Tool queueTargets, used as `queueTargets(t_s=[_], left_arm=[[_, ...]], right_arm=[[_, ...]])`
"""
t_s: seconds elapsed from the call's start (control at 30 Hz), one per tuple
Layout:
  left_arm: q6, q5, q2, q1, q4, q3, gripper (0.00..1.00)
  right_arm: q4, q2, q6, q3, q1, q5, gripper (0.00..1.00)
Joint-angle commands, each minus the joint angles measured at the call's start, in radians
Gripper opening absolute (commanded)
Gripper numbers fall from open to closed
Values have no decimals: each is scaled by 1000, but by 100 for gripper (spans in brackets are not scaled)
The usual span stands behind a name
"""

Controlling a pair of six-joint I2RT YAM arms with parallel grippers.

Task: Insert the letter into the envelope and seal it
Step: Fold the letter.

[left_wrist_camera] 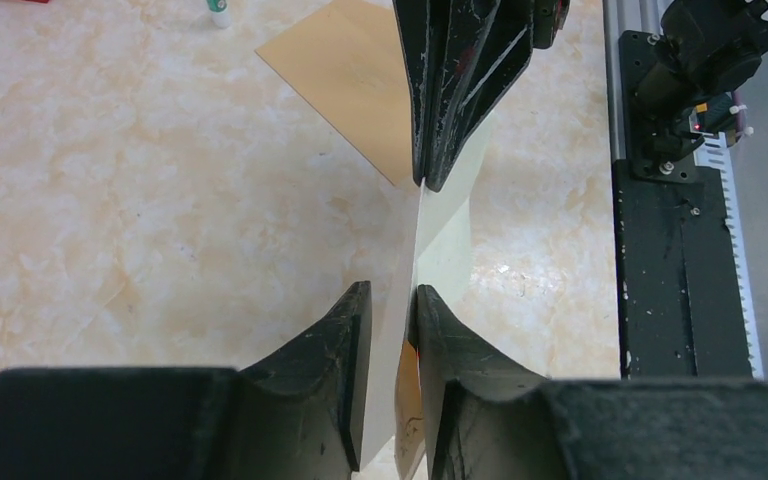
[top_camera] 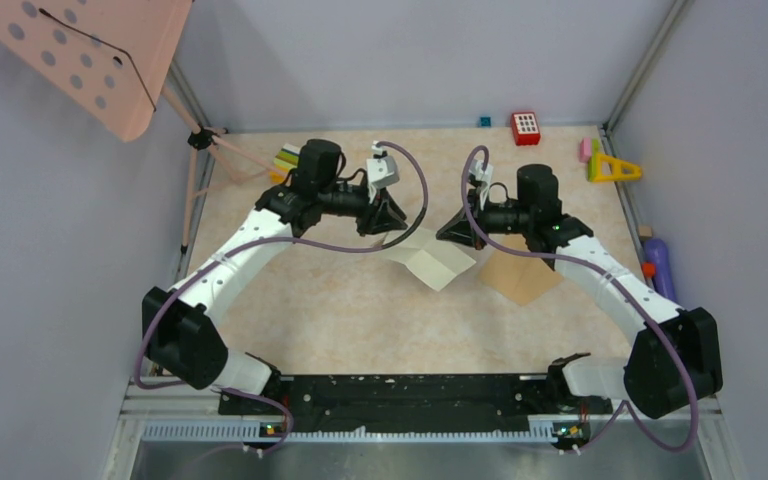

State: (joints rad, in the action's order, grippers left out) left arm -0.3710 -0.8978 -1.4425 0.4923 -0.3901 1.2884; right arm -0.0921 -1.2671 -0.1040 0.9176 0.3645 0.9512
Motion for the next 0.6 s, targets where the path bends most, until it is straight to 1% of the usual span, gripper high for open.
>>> queueTargets(t_s=[0.0, 0.03, 0.07, 0.1, 0.17, 0.27, 0.37, 0.43, 0.5, 0.57], left_arm=[[-28, -10, -1, 6, -16, 31, 32], [-31, -12, -1, 5, -18, 31, 33], [-32, -12, -1, 6, -18, 31, 30], [-32, -12, -2, 7, -19, 31, 22], [-31, -12, -2, 9, -19, 34, 1], [-29, -18, -4, 10, -20, 33, 0], [-20, -16, -3, 10, -20, 38, 0], [-16, -16, -2, 9, -20, 40, 0], [-15, -13, 0, 9, -21, 43, 0], [-14, -6, 3, 9, -22, 45, 0]], right_arm=[[20, 9, 0, 49, 10, 24, 0], [20, 9, 1, 50, 10, 25, 0], [21, 9, 1, 49, 10, 26, 0], [21, 9, 2, 50, 10, 27, 0], [23, 9, 3, 50, 10, 29, 0], [25, 10, 2, 48, 10, 40, 0], [30, 11, 0, 43, 11, 49, 25], [32, 10, -7, 37, 10, 50, 38], [25, 9, -24, 34, 10, 45, 43], [5, 6, -50, 34, 11, 31, 45]])
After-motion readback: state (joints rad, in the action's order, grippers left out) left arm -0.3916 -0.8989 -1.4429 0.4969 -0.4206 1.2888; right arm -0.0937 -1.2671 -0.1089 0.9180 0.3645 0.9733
